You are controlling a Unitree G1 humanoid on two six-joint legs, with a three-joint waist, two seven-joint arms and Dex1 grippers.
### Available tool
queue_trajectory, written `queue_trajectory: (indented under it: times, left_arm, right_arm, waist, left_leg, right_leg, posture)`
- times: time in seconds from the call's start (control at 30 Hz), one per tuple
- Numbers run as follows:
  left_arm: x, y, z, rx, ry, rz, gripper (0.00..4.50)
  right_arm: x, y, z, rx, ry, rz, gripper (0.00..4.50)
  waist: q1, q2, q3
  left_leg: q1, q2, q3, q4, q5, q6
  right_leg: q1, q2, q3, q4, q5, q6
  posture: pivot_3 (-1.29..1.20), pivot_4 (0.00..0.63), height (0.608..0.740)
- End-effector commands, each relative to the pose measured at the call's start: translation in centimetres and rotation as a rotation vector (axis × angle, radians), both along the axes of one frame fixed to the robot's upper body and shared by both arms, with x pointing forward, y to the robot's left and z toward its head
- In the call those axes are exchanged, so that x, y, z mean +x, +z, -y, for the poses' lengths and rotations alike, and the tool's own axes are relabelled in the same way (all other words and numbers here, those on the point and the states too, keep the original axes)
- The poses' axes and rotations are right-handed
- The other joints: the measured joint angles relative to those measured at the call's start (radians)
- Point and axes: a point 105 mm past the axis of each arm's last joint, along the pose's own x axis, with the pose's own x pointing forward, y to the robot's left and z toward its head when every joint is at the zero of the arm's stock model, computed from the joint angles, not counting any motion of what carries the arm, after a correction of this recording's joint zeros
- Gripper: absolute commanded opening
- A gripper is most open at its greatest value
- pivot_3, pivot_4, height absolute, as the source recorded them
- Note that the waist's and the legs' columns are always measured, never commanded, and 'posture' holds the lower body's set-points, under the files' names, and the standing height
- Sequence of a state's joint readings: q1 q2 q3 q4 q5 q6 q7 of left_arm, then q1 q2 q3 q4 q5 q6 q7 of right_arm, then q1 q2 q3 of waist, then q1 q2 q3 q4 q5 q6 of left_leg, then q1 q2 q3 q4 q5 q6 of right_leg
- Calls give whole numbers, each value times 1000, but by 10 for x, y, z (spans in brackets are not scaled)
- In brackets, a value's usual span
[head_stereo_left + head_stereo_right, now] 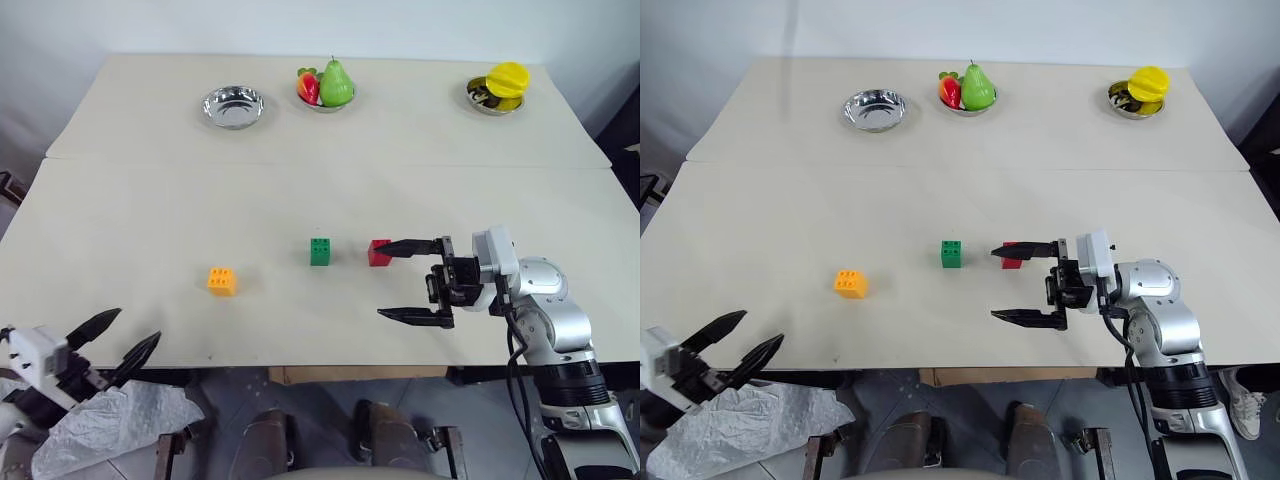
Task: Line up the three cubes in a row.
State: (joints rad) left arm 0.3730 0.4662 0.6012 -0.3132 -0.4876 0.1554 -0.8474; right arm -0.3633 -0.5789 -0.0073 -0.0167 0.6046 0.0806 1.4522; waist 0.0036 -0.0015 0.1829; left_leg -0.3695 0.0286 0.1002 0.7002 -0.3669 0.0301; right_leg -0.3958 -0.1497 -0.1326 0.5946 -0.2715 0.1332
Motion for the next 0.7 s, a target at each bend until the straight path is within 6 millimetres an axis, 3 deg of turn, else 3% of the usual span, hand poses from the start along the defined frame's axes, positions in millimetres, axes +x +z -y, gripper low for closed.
queue_trajectory:
  times: [0.03, 0.17, 0.33, 0.47, 0.57, 0.7]
  left_arm:
    - [14, 10, 36, 19, 75, 88, 4413]
    - [22, -6, 71, -47, 151, 29, 4413]
    - [34, -21, 66, -51, 365, -14, 4413]
    - [43, -25, 79, -89, 338, -29, 4413]
    - [49, -24, 86, -93, 313, -18, 3885]
    - [57, -22, 90, -97, 293, -3, 2672]
  right_arm:
    - [-1, -1, 16, -28, -31, -6, 4500]
    - [-2, -3, 19, -36, -43, -26, 4500]
    - [-7, -6, 18, -36, -53, -54, 4500]
    - [-9, -8, 18, -33, -70, -59, 4500]
    - [-11, -8, 17, -34, -75, -62, 4500]
    - [-12, -9, 16, -30, -84, -67, 4500]
  waist:
    - [-5, 1, -1]
    - [-8, 1, -1]
    - [-4, 1, -1]
    - [0, 1, -1]
    - [0, 1, -1]
    - [-2, 1, -1]
  left_leg:
    - [0, 0, 0, 0, 0, 0]
    - [1, 0, 3, -1, -2, 2]
    - [1, 3, 5, 0, -1, 0]
    - [1, 1, 5, 0, -1, 1]
    - [1, 1, 4, 0, -1, 1]
    - [1, 2, 4, 0, -2, 1]
  right_leg:
    - [0, 0, 0, 0, 0, 0]
    - [0, 0, 1, -1, 0, 0]
    - [-1, 3, 0, -2, 0, 0]
    - [-1, 1, 1, -1, 0, 0]
    - [-1, 1, 1, -2, 0, 0]
    - [-1, 1, 0, -2, 0, 0]
  posture:
    - [0, 150, 740]
    - [0, 150, 740]
    - [0, 150, 740]
    - [0, 150, 740]
    - [0, 150, 740]
    - [0, 150, 740]
